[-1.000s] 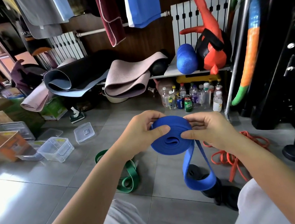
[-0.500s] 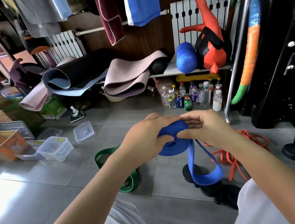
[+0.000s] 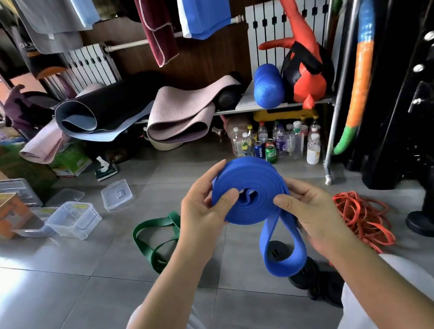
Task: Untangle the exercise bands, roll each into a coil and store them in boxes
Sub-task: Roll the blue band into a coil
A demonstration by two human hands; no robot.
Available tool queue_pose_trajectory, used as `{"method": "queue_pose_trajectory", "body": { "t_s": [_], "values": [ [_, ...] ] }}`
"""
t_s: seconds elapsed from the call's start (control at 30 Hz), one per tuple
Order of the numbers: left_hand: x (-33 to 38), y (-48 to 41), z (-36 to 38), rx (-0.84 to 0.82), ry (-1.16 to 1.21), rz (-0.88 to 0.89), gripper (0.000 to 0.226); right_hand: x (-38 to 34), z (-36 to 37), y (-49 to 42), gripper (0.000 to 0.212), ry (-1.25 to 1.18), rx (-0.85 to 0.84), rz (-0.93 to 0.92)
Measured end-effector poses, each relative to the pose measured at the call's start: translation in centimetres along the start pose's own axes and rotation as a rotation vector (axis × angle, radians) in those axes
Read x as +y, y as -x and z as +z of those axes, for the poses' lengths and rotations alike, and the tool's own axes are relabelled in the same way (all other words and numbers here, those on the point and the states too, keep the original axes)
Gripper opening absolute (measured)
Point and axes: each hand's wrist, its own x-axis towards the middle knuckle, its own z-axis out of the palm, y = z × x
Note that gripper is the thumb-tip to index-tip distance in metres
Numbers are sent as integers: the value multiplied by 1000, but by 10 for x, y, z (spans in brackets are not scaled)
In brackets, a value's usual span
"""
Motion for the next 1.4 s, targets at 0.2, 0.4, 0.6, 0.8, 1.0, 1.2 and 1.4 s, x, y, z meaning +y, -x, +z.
{"method": "queue_pose_trajectory", "body": {
  "t_s": [0.2,0.4,0.6,0.8,1.0,1.2,1.4],
  "values": [
    [-9,5,-3,-104,-63,-105,42,-5,-7,-6,42,41,-16,13],
    [16,-12,-16,-340,-1013,287,75,-7,-4,-11,46,160,-146,43],
    [24,-21,-13,-516,-1285,263,60,-8,7,-14,46,252,-207,31],
    [18,-24,-24,-418,-1038,221,56,-4,1,-9,47,120,-115,23],
    [14,-21,-29,-326,-844,186,57,-4,-3,-8,42,270,-152,-3],
    [8,-15,-28,-295,-646,130,59,-8,-5,-5,33,457,-173,-75],
    [12,-12,-25,-329,-924,226,52,-12,-6,-8,32,473,-192,-45]
  ]
}}
